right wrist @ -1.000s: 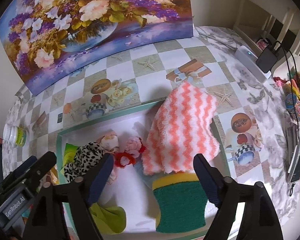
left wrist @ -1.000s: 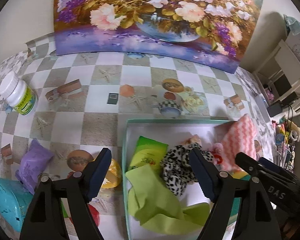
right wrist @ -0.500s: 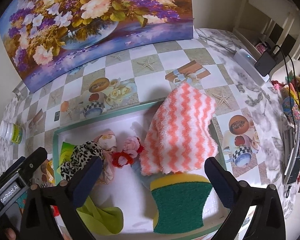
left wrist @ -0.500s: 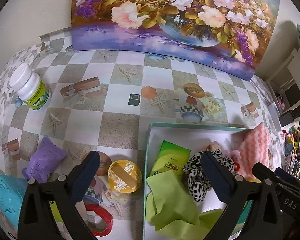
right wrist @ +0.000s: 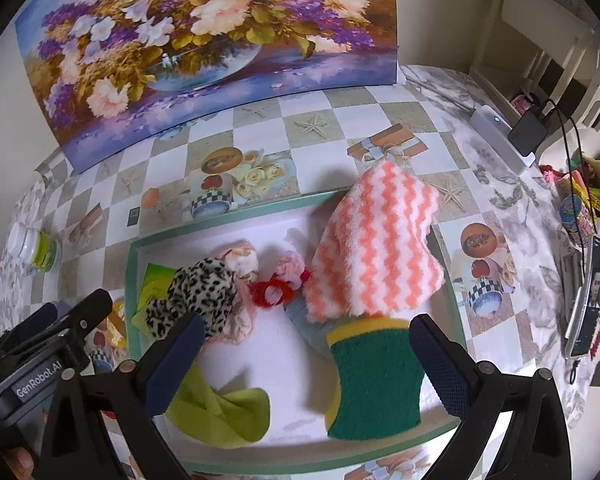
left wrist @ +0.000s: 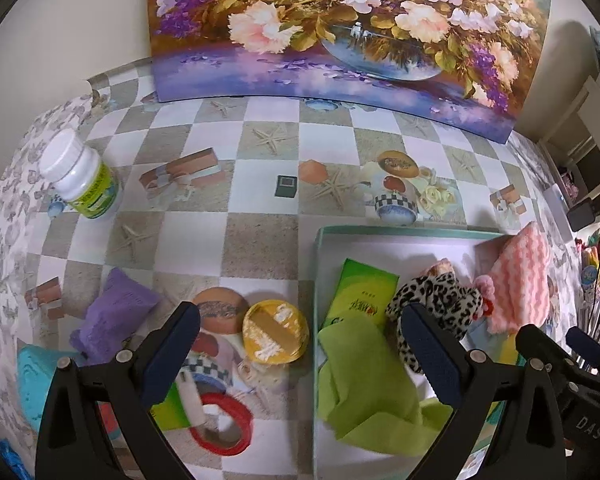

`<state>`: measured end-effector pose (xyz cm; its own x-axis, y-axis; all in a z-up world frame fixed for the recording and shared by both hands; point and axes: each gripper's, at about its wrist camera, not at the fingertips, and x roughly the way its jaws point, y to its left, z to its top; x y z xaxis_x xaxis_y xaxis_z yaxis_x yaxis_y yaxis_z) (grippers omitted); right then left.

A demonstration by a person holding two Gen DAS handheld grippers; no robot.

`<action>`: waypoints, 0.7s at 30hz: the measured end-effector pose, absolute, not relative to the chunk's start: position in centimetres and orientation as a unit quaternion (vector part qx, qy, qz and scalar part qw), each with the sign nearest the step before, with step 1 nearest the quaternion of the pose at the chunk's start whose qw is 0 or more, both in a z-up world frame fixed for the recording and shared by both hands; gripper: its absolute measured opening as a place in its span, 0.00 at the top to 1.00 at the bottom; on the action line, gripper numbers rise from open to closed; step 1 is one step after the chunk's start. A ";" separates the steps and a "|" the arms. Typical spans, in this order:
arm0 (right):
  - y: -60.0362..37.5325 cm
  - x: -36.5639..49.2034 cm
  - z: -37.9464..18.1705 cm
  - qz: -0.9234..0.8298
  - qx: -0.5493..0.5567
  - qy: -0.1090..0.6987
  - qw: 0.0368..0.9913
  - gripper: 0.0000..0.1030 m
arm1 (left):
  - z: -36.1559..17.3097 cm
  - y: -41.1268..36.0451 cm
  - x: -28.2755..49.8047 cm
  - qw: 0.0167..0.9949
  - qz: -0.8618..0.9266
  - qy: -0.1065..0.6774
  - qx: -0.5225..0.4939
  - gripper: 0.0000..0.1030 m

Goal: Organize soft objects
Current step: 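Move both grippers back toward the remaining pile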

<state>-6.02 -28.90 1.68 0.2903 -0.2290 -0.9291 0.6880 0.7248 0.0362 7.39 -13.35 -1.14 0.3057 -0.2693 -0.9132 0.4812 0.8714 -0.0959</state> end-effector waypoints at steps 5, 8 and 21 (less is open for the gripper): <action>-27.6 -6.2 2.7 -0.296 0.207 0.510 0.781 0.00 | -0.6 -12.1 6.8 0.804 -0.230 0.538 0.105 0.02; -27.1 -6.4 3.1 -0.297 0.202 0.507 0.783 0.00 | -0.4 -11.2 6.5 0.805 -0.230 0.537 0.105 0.02; -24.3 -6.5 3.0 -0.285 0.183 0.514 0.788 0.00 | 1.2 -6.8 6.6 0.815 -0.219 0.530 0.082 0.02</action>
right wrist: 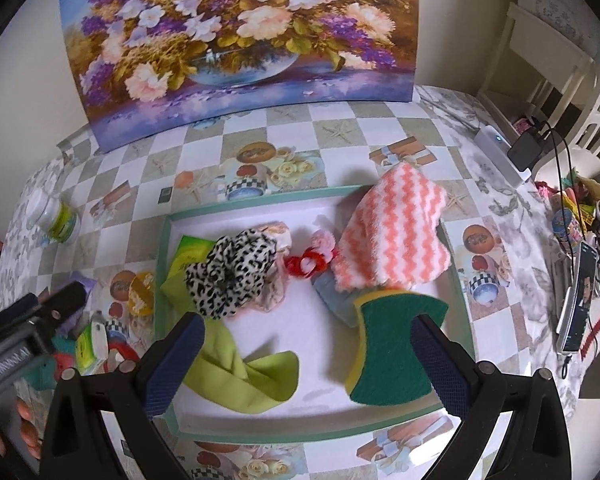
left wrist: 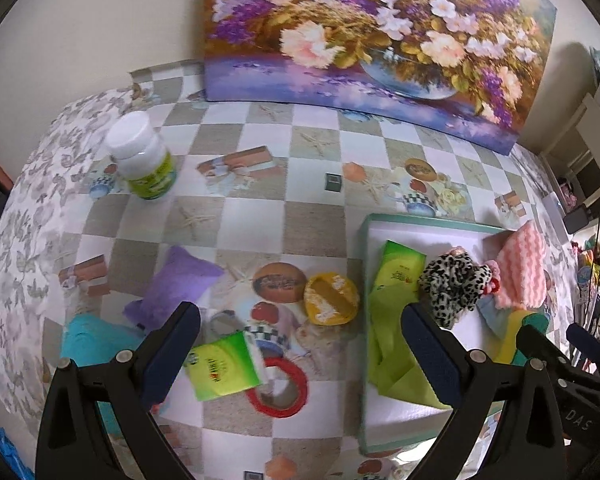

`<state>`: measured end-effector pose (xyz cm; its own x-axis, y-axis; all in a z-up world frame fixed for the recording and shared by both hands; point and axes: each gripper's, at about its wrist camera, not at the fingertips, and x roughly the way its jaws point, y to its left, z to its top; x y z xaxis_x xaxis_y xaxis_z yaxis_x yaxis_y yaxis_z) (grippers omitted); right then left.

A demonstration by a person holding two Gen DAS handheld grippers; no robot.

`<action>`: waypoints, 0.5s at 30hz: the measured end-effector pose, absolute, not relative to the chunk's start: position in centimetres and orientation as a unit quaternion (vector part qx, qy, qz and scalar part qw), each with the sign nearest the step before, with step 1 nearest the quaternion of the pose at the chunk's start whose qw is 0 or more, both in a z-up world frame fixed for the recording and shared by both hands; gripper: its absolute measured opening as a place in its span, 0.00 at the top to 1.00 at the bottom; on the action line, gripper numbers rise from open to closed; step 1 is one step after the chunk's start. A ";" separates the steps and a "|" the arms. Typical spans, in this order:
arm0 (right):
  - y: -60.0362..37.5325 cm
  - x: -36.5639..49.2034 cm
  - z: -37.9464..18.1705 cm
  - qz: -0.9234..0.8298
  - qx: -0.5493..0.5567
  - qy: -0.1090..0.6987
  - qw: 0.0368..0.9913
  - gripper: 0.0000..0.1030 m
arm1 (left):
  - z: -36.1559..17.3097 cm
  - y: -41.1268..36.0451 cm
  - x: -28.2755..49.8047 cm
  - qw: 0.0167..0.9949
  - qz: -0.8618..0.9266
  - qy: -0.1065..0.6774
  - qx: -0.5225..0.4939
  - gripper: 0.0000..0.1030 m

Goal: Organize soft objects
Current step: 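Move both grippers back toward the remaining pile, then grasp the purple pouch with the left gripper while the right gripper grasps the green tissue box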

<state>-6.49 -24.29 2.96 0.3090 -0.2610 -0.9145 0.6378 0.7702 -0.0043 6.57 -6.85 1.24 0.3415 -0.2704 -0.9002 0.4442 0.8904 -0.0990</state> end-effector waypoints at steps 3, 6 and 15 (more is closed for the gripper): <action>-23.8 -6.0 2.9 -0.279 0.181 0.513 0.791 0.00 | 1.5 -5.6 7.0 0.820 -0.208 0.526 0.080 0.02; -23.3 -5.4 2.8 -0.265 0.185 0.511 0.796 0.00 | 1.6 -4.0 7.7 0.825 -0.193 0.527 0.068 0.02; -20.5 -2.4 2.2 -0.206 0.184 0.505 0.818 0.00 | 1.5 0.7 10.0 0.831 -0.152 0.535 0.020 0.02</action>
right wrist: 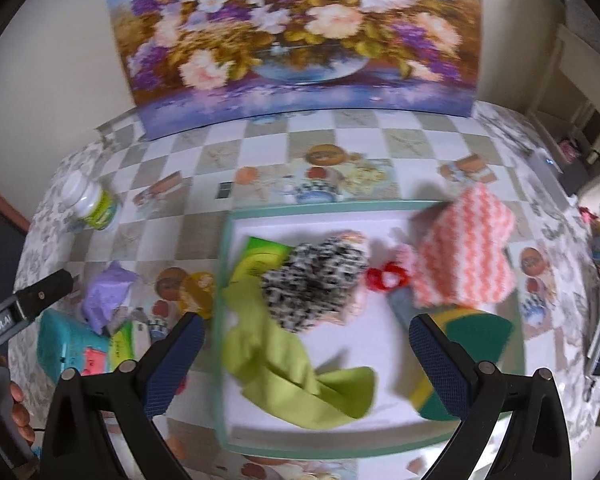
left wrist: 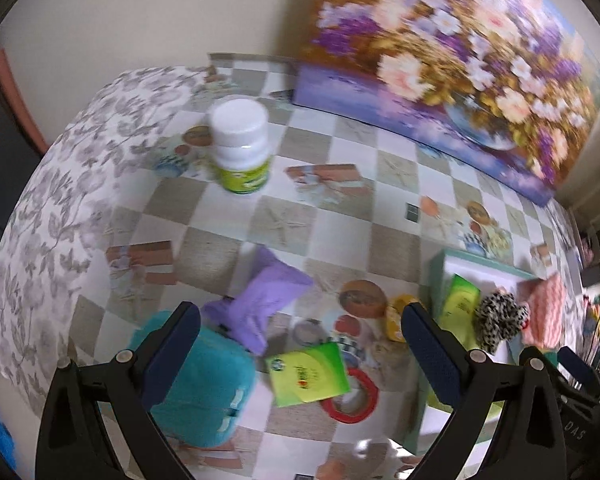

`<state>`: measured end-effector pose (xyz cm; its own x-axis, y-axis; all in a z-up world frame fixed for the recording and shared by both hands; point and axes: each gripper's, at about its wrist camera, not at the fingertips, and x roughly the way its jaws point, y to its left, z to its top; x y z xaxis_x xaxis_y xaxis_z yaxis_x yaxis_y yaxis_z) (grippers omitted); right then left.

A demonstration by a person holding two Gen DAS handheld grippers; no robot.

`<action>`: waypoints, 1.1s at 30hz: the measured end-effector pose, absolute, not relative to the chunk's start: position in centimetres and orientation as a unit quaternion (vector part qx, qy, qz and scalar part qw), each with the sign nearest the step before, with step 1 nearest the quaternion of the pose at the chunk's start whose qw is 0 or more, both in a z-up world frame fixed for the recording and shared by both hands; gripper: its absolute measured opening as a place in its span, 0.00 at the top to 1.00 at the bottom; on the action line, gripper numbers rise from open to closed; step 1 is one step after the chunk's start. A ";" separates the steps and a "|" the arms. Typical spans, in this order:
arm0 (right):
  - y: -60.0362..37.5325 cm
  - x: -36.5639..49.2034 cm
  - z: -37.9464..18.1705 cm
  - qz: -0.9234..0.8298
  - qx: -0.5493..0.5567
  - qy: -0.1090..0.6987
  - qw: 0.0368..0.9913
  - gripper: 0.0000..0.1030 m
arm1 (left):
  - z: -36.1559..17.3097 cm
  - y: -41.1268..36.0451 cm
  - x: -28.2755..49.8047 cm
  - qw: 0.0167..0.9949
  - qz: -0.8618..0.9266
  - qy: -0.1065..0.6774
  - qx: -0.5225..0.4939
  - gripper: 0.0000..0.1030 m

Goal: Organize soft objects
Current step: 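Grasp the purple pouch with the left gripper while the right gripper grasps the green tissue box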

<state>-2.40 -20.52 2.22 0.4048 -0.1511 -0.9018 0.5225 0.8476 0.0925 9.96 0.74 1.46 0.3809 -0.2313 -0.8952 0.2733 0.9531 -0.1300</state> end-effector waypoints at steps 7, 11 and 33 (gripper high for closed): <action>-17.7 -0.6 1.7 -0.162 0.180 0.509 0.826 0.00 | 1.1 3.1 11.4 0.825 -0.138 0.548 0.006 0.02; -15.8 0.6 1.2 -0.134 0.168 0.520 0.827 0.00 | 1.0 3.7 12.3 0.818 -0.151 0.555 0.008 0.02; -7.6 3.5 -4.1 -0.023 0.108 0.602 0.791 0.00 | -1.2 7.2 15.9 0.783 -0.162 0.599 0.052 0.03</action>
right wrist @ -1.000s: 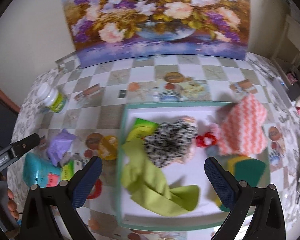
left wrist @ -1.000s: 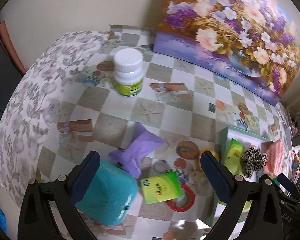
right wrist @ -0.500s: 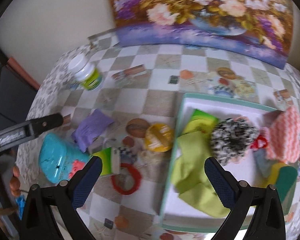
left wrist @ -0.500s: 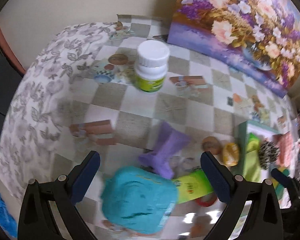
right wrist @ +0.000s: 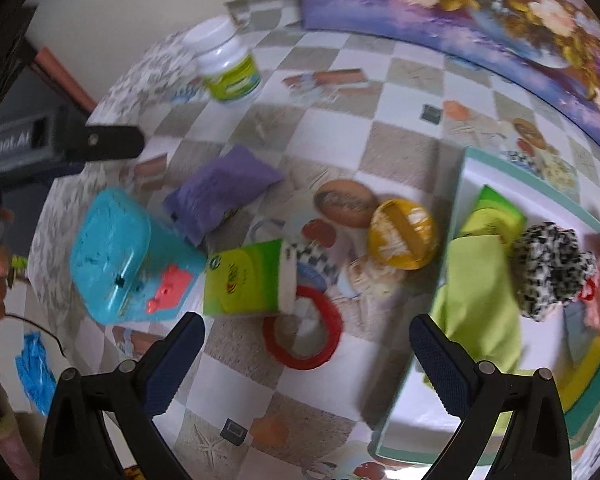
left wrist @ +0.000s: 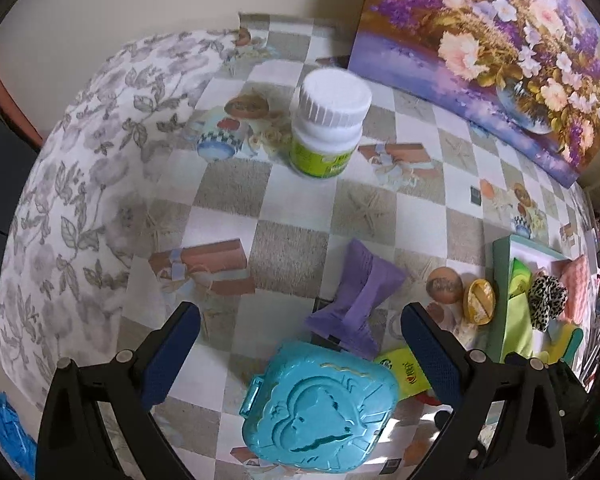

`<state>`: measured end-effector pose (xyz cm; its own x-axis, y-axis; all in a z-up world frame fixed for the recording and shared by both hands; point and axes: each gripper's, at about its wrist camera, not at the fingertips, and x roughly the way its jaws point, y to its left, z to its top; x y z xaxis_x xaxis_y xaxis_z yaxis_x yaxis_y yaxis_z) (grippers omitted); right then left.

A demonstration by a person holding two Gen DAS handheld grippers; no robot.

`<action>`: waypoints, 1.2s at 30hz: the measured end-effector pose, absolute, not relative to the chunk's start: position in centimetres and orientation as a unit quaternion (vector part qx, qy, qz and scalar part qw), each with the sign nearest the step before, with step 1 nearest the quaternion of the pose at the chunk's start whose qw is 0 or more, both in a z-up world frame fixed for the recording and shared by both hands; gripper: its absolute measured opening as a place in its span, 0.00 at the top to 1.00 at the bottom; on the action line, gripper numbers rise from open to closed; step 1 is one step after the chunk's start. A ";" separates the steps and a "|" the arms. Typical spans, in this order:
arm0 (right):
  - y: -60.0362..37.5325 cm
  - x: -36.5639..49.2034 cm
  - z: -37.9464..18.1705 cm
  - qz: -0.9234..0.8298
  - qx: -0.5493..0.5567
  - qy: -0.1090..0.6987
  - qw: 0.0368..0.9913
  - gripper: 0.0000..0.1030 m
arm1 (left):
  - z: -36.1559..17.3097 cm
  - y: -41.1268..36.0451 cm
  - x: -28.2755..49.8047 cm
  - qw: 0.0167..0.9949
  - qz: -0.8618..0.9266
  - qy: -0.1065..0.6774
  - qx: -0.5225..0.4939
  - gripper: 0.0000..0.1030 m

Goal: Organize soft objects
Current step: 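Grasp the purple pouch with the left gripper while the right gripper grasps the green tissue box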

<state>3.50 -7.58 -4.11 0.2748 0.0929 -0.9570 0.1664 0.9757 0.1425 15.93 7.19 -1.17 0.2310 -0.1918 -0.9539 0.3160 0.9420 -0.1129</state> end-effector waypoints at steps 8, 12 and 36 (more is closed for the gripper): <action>-5.3 3.9 -5.9 0.000 0.072 0.621 0.781 0.00 | -3.0 8.1 16.6 0.764 -0.154 0.626 0.034 0.03; -4.5 4.2 -6.5 0.008 0.061 0.623 0.779 0.00 | -3.6 8.4 17.0 0.758 -0.154 0.633 0.031 0.03; -3.2 7.1 -6.9 0.021 0.039 0.597 0.801 0.34 | -5.8 7.8 17.9 0.738 -0.168 0.653 0.039 0.03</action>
<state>7.05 -3.22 -6.87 0.2865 0.0799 -0.9548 0.0122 0.9961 0.0870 17.94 7.80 -5.78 0.0912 -0.1973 -0.9761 0.2986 0.9405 -0.1622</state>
